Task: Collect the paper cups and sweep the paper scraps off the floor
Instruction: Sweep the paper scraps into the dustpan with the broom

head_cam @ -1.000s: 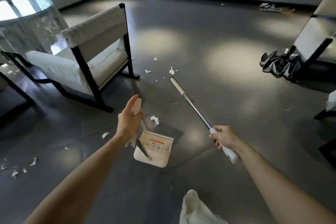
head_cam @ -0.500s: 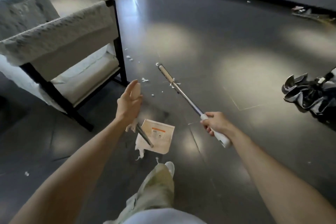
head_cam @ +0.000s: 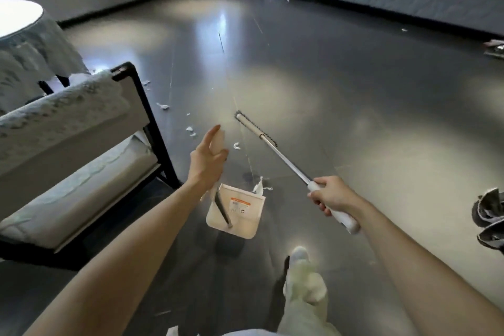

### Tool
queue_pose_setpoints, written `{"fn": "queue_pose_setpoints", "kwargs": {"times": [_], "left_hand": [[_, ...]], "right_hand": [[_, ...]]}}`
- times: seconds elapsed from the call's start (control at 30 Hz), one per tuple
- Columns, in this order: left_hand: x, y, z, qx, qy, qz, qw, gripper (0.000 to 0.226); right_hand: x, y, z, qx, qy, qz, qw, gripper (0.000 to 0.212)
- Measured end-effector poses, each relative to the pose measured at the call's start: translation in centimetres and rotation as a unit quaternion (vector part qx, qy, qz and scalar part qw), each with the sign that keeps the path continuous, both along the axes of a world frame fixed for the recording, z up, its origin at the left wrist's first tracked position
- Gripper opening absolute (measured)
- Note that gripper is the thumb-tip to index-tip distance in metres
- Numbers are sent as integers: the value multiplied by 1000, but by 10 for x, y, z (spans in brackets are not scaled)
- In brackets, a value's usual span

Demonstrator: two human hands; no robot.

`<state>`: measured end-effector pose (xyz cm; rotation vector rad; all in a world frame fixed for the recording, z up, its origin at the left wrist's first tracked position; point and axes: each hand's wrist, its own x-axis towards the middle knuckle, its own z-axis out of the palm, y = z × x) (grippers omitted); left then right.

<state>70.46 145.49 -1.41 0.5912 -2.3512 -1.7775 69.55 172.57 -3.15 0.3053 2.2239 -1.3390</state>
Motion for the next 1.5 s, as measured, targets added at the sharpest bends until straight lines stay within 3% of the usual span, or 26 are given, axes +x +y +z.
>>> {"fn": "queue_pose_setpoints", "kwargs": {"times": [0.27,0.4,0.67,0.9,1.23,1.37,1.5], "left_hand": [[-228,25,12,-14,0,107,994,59],[-322,19,15,-15,11,138,990,54],[-548,-13,-16,-21,11,158,987,54],[-725,-77,4,-51,15,215,975,51],[-962,-217,-10,-103,-16,297,949,51],[-1061,-292,0,-76,-41,367,926,54],[-1100,-347,10,-69,-23,422,904,53]], "right_hand": [[-271,28,25,27,19,99,995,47],[-385,13,31,27,19,141,989,36],[-626,-48,-11,17,7,185,983,27],[-846,-114,8,30,11,223,974,21],[-1143,-280,-5,35,27,329,943,11],[-1268,-375,8,37,18,400,915,8],[-1329,-460,21,43,35,441,896,12]]}}
